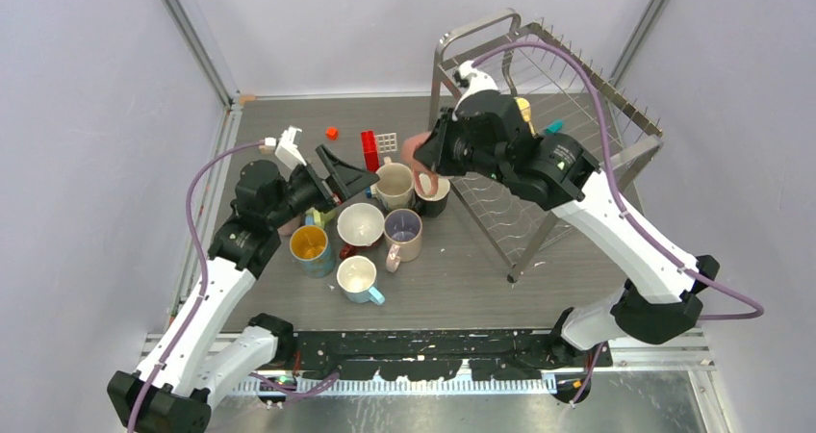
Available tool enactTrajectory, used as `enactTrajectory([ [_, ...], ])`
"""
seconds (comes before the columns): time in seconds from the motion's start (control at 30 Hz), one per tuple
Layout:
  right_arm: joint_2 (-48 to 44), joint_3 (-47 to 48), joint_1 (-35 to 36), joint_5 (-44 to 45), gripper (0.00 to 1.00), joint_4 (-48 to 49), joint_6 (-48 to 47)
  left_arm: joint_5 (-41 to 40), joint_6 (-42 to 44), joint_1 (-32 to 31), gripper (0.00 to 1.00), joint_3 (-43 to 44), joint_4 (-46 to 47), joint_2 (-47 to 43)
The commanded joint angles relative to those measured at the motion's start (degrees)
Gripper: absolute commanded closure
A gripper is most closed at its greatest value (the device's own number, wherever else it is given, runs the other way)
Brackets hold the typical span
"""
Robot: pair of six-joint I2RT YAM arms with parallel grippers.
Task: Unload the cups from the dish rack
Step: Unload the cup from the dish rack, then place the cup at the center of the board.
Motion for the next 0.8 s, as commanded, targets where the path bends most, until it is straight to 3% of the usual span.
enactTrajectory([
  [0.0, -2.26, 3.68, 5.73, 6.63, 0.99, -4.66, -4.33, -5.34, 8.35, 0.13, 0.0, 5.38, -9.83, 0.55],
  [0.27, -2.83, -1.81, 14.36, 11.92, 0.99, -10.12, -2.43, -9.29, 13.95, 1.36, 0.0, 12.95, -18.16, 3.98],
  [0.77, 0.74, -15.33, 25.48, 12.73, 0.99, -8.93, 5.61, -9.7, 15.31, 2.62, 0.0, 17.49, -18.93, 7.93],
])
